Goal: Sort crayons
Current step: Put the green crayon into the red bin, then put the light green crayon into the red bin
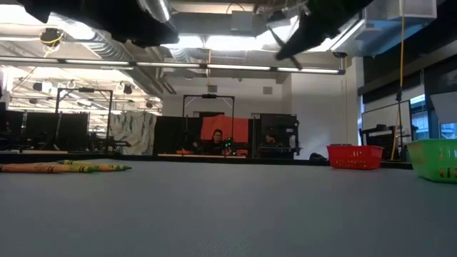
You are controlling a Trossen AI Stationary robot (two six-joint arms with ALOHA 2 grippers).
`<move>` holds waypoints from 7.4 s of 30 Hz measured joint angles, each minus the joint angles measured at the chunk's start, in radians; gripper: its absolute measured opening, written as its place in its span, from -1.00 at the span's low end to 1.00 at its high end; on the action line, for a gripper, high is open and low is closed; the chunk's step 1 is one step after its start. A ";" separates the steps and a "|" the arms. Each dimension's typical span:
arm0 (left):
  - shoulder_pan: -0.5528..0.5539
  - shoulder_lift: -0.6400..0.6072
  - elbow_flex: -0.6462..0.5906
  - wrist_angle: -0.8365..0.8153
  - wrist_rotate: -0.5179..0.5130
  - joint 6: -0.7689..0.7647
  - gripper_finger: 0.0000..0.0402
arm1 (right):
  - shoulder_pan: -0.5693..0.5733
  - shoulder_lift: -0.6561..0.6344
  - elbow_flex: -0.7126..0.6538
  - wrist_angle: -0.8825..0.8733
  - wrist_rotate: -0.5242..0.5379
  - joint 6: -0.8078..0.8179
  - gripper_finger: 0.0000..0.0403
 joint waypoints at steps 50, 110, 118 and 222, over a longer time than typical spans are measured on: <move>0.000 0.001 0.000 -0.004 0.001 0.000 -0.31 | -1.152 -0.106 -0.357 0.095 -0.313 0.036 -0.84; 0.281 0.296 0.181 -1.084 0.247 -0.379 -0.31 | -0.160 -0.042 -0.335 0.895 -0.495 -0.244 -0.06; 0.309 0.388 0.181 -1.080 0.238 -0.359 -0.31 | -0.160 -0.042 -0.335 0.889 -0.495 -0.242 -0.06; -0.005 0.246 0.060 0.352 0.087 0.133 -0.96 | -0.146 0.392 -0.049 1.061 -0.652 -0.202 0.18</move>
